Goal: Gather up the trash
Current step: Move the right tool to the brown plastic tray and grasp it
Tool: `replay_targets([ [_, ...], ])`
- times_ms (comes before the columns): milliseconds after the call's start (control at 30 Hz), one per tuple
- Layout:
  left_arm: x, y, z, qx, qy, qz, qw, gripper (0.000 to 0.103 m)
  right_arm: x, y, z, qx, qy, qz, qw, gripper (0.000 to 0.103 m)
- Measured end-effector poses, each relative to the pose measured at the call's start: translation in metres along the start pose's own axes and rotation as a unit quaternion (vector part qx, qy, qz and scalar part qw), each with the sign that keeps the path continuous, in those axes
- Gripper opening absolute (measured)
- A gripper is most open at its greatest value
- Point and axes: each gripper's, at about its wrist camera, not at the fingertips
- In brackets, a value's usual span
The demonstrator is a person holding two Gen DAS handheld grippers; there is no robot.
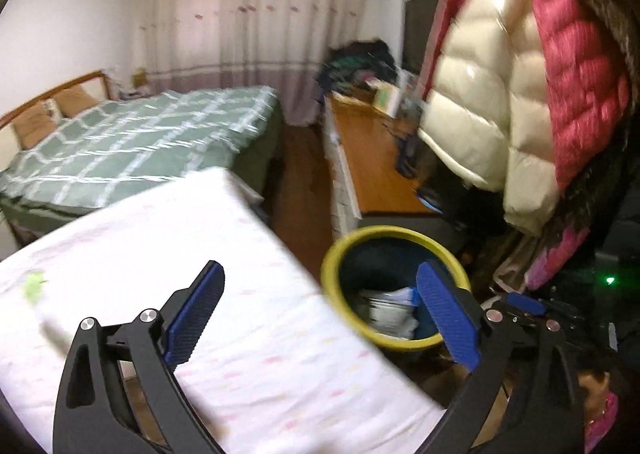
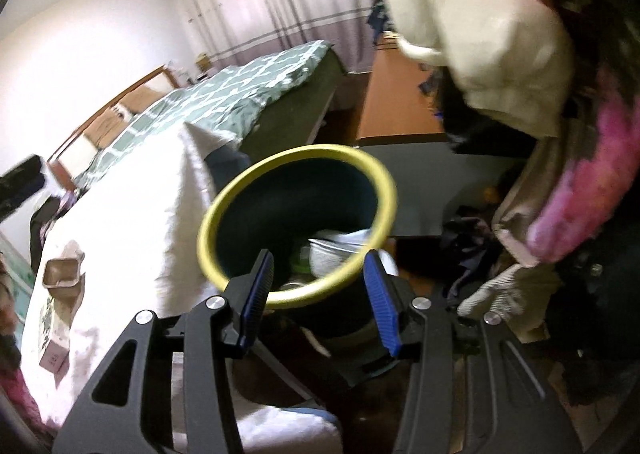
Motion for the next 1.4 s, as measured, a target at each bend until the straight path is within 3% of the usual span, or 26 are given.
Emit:
replay_targets([
  [200, -0.087, -0.02, 0.081, 0.043, 0.092, 0.036, 0.9942, 0.098, -0.059, 0.001, 0.001, -0.004, 0.034, 0.046, 0.998, 0.045],
  [333, -0.149, -0.045, 0.116, 0.058, 0.178, 0.062, 0.9803, 0.098, -0.101, -0.002, -0.003, -0.011, 0.061, 0.08, 0.995, 0.045],
  [600, -0.252, -0.105, 0.13, 0.044, 0.274, 0.123, 0.9528, 0.098, -0.198, -0.011, -0.007, -0.032, 0.126, 0.153, 0.98, 0.045],
  [900, -0.272, -0.134, 0.107, -0.011, 0.291, 0.13, 0.9479, 0.098, -0.302, -0.026, 0.008, -0.035, 0.209, 0.235, 0.949, 0.045],
  [1100, -0.275, -0.138, 0.107, -0.009, 0.293, 0.145, 0.9448, 0.098, -0.342, -0.037, 0.003, -0.049, 0.217, 0.267, 0.938, 0.045],
  [1233, -0.276, -0.139, 0.105, -0.01, 0.289, 0.147, 0.946, 0.098, -0.348, -0.041, -0.006, -0.061, 0.217, 0.268, 0.937, 0.033],
  [1400, -0.272, -0.136, 0.104, -0.013, 0.287, 0.137, 0.9479, 0.098, -0.35, -0.044, -0.009, -0.067, 0.218, 0.272, 0.935, 0.01],
])
Point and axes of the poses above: each gripper's, at about its wrist camera, not at the fingertips, and z roughly against the way its jaws point, x to its right, y to its top, and after that the axes turned 8 degrees about -y, right-handed
